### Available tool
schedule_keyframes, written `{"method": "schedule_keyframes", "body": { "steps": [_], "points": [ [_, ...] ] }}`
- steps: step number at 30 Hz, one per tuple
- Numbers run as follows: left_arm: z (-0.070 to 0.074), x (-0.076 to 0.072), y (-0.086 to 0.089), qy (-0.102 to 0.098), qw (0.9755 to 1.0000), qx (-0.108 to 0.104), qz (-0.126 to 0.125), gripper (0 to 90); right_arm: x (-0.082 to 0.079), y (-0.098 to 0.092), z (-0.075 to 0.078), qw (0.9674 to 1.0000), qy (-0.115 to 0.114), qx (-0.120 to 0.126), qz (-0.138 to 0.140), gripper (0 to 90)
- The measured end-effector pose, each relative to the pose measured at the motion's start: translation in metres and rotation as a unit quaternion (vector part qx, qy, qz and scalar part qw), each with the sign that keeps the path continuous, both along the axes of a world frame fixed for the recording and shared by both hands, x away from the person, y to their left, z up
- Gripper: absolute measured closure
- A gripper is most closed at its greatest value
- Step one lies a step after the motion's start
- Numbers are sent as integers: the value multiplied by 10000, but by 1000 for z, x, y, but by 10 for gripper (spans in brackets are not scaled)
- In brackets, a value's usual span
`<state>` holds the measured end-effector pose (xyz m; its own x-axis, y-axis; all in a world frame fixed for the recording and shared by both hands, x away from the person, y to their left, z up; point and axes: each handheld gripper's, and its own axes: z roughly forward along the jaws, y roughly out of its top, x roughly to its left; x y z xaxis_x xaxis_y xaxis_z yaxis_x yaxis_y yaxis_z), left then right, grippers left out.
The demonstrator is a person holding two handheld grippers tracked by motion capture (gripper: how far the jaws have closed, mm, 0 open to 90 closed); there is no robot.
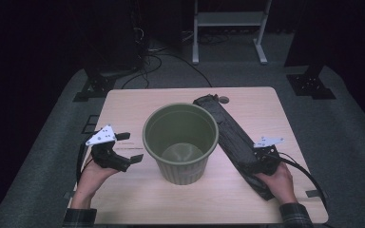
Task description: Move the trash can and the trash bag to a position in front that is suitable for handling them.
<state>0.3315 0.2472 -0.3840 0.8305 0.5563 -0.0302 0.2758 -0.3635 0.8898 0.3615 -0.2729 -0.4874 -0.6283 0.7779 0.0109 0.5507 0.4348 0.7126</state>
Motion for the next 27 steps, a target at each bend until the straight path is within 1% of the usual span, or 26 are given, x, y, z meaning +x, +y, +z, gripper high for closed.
{"method": "schedule_keyframes", "body": {
  "steps": [1, 3, 6, 9, 10, 11, 12, 15, 17, 20, 24, 25, 26, 27],
  "points": [
    [-3, -1, -1, 21, 10000, 4, 19, 0, 0, 0, 0, 10000, 0, 0, -1, 0],
    [-10, -2, -3, 32, 9999, 102, 67, 0, 0, 0, 0, 10000, -1, 0, 0, 0],
    [-21, -4, -4, 60, 9997, 165, 184, 0, 0, 0, 0, 10000, -2, 1, 0, 0],
    [-30, -6, -6, 91, 9996, 174, 217, 0, 0, 0, 0, 10000, -1, -1, 0, 0],
    [-34, -6, -7, 155, 9994, 217, 215, 0, 0, 0, 0, 10000, -1, 0, -1, 0],
    [-38, -7, -8, 169, 9992, 282, 232, 0, 0, 0, 0, 10000, -1, 0, -1, 0],
    [-43, -7, -10, 195, 9987, 412, 232, 0, 0, 0, 0, 10000, -1, 3, -6, 0],
    [-54, -9, -15, 296, 9981, 503, 202, 0, 0, 0, 0, 10000, -1, 3, -7, 0],
    [-60, -9, -18, 393, 9971, 619, 204, 0, 0, 0, 0, 10000, -1, 3, -9, 0],
    [-70, -9, -22, 476, 9955, 790, 204, 0, 0, 0, 0, 10000, -1, 3, -8, 0],
    [-78, -7, -24, 517, 9934, 986, 256, 0, 0, 0, 0, 10000, -1, 2, -7, 0],
    [-80, -7, -24, 571, 9926, 1040, 256, 0, 0, 0, 0, 10000, -1, 3, -9, 0],
    [-82, -6, -25, 595, 9914, 1137, 268, 0, 0, 0, 0, 10000, -1, 3, -8, 0],
    [-84, -6, -26, 594, 9907, 1187, 294, 0, 0, 0, 0, 10000, -1, 3, -9, 0]
  ]
}}
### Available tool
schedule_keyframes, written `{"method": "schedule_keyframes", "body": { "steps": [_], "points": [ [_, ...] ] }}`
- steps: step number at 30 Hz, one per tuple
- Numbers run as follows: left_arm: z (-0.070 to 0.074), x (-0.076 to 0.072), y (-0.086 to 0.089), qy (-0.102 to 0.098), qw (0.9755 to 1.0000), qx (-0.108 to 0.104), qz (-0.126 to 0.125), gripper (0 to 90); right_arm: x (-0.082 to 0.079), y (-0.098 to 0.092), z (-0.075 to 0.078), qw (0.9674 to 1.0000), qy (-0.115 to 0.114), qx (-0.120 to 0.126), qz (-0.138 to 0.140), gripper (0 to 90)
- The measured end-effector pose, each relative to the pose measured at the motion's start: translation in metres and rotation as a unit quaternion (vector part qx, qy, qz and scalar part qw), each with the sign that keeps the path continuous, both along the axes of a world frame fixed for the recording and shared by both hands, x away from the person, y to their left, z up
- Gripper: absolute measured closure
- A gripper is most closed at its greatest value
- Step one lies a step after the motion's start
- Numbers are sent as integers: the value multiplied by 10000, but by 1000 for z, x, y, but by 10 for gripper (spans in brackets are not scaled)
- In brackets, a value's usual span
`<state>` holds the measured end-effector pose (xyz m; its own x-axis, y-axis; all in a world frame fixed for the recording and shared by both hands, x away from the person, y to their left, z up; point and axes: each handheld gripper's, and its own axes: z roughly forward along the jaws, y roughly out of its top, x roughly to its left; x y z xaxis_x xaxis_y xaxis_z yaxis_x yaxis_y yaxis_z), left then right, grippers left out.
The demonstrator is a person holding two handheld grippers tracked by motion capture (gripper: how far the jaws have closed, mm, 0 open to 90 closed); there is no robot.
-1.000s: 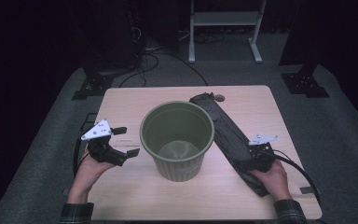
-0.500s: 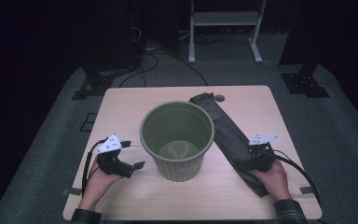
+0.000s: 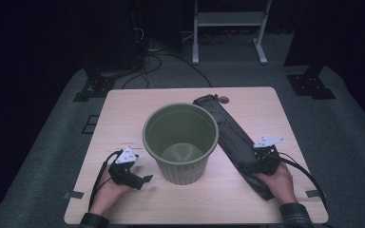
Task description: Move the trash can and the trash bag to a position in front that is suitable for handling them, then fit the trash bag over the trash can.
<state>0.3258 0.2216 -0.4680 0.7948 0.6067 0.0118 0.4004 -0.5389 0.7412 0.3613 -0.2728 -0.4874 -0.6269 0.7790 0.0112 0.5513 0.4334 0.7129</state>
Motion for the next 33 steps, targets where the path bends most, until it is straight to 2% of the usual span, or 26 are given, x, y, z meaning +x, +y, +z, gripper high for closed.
{"method": "schedule_keyframes", "body": {
  "steps": [3, 10, 23, 27, 29, 33],
  "points": [
    [-4, 1, 0, 63, 9999, 124, 28, 0, 0, 0, 0, 10000, 0, -1, 1, 0],
    [-14, 4, -2, 161, 9996, 217, 27, 0, 0, 0, 0, 10000, -1, -2, -3, 0],
    [-15, 5, 0, 117, 9998, 169, 83, 0, 0, 0, 0, 10000, -3, -4, -6, 0],
    [-15, 5, 0, 119, 9998, 169, 83, 0, 1, -2, 3, 9999, 114, -64, -94, 0],
    [-15, 5, 0, 119, 9998, 168, 84, 0, 3, -4, 6, 9998, 142, 38, -144, 0],
    [-15, 5, 0, 120, 9998, 168, 84, 0, 5, -7, 16, 9994, 45, 231, -246, 0]
  ]
}}
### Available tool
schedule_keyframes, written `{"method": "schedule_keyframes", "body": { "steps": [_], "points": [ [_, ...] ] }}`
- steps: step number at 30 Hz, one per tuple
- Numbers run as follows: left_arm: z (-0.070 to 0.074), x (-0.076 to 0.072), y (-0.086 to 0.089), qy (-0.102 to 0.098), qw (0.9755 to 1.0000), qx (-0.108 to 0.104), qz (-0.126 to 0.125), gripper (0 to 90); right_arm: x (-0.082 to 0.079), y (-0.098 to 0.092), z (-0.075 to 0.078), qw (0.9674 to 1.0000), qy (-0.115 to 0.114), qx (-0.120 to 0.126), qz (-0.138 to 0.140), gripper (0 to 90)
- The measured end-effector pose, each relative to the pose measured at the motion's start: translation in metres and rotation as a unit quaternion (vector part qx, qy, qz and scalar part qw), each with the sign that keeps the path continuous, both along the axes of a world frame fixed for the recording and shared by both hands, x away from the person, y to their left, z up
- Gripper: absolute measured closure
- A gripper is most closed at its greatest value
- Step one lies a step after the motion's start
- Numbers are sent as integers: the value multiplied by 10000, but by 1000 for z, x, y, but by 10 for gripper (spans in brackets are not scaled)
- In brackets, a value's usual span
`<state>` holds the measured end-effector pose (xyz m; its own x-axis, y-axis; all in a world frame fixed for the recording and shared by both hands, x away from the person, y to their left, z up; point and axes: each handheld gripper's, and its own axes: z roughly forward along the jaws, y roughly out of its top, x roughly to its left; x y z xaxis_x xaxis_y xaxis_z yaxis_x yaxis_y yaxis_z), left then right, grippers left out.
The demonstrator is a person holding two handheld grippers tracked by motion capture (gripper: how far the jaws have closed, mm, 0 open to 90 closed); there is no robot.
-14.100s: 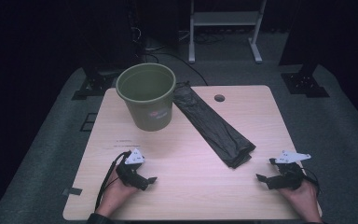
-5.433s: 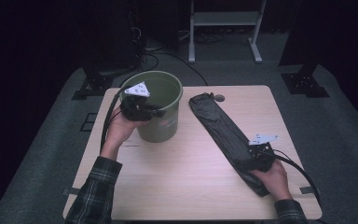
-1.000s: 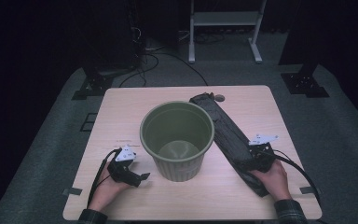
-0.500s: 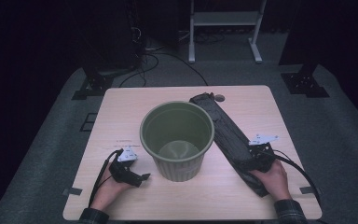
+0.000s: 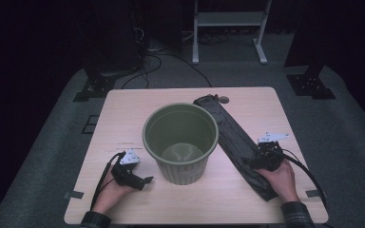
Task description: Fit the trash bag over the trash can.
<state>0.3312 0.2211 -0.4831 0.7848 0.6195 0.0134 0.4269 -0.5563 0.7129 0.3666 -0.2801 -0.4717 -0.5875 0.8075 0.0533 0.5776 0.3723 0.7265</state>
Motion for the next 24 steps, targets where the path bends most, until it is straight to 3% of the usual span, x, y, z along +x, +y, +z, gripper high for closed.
{"method": "schedule_keyframes", "body": {
  "steps": [3, 6, 17, 19, 24],
  "points": [
    [0, 0, 0, -1, 10000, 0, 0, 0, 4, 8, 9, 9996, -156, -242, -34, 0],
    [0, 0, 0, 0, 10000, -4, -6, 0, 12, 17, 11, 9995, -137, -272, 52, 0],
    [0, 0, 0, 0, 10000, -1, -7, 0, 38, 42, -5, 9993, 117, -346, 65, 0],
    [0, 0, 0, 0, 10000, 0, -8, 0, 39, 45, -10, 9988, 162, -461, 76, 0],
    [0, 0, 0, -1, 10000, 0, -2, 0, 38, 45, -10, 9989, 211, -425, 55, 21]
  ]
}}
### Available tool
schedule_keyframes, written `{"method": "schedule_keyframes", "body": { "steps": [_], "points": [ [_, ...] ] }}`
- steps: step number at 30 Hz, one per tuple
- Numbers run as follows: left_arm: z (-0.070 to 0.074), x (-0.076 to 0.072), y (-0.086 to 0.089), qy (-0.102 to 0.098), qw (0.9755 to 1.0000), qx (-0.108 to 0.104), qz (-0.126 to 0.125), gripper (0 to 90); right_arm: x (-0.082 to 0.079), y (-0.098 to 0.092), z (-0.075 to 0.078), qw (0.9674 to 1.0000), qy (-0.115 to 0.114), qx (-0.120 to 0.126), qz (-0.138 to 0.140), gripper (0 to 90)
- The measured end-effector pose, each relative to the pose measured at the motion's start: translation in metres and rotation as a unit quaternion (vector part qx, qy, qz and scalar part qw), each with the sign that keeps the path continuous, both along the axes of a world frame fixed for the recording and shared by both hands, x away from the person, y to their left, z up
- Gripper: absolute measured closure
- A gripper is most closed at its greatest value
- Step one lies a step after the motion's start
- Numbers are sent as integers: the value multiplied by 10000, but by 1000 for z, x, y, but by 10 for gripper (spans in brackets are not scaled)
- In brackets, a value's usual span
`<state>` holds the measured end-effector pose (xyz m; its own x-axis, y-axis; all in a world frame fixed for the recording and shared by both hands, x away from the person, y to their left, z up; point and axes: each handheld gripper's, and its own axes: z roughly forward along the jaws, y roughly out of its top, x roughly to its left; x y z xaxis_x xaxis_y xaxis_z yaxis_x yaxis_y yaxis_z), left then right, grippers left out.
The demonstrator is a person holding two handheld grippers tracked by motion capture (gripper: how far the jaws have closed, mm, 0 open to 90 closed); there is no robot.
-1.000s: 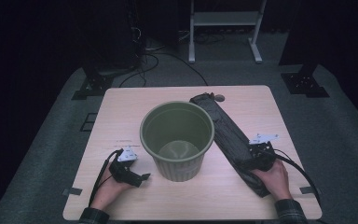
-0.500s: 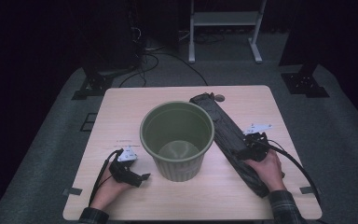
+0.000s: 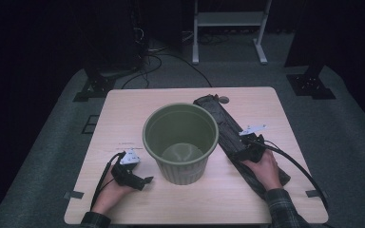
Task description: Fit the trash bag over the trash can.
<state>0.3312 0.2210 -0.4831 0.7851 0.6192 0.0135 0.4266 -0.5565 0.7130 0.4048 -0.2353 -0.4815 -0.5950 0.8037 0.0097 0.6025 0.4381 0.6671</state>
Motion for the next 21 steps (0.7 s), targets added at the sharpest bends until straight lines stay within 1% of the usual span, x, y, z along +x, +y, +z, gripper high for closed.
{"method": "schedule_keyframes", "body": {
  "steps": [2, 4, 6, 8, 10, 12, 15, 16, 17, 21],
  "points": [
    [0, 0, 0, -1, 10000, 1, 0, 0, -3, -2, 2, 10000, -54, 45, 29, 134],
    [0, 0, 0, 0, 10000, 1, -1, 0, -6, -4, 2, 9999, -116, 113, 17, 204],
    [0, 0, 0, -1, 10000, 0, -1, 0, -9, -8, 4, 9998, -164, 142, -14, 324],
    [0, 0, 0, -1, 10000, 1, -1, 0, -11, -10, 5, 9997, -195, 172, 13, 437],
    [0, 0, 0, -1, 10000, 1, 0, 0, -13, -14, 5, 9995, -237, 209, 20, 582],
    [0, 0, 0, -1, 10000, 1, -1, 0, -15, -16, 5, 9994, -248, 231, 32, 697],
    [0, 0, 0, -1, 10000, 1, -1, 0, -17, -18, 6, 9994, -225, 243, 84, 837],
    [0, 0, 0, -1, 10000, 1, 0, 0, -17, -19, 6, 9994, -226, 245, 125, 877],
    [0, 0, 0, -1, 10000, 0, 0, 0, -18, -18, 6, 9994, -232, 235, 143, 889],
    [0, 0, 0, -2, 10000, 1, -1, 0, -21, -18, 7, 9994, -208, 143, 220, 896]
  ]
}}
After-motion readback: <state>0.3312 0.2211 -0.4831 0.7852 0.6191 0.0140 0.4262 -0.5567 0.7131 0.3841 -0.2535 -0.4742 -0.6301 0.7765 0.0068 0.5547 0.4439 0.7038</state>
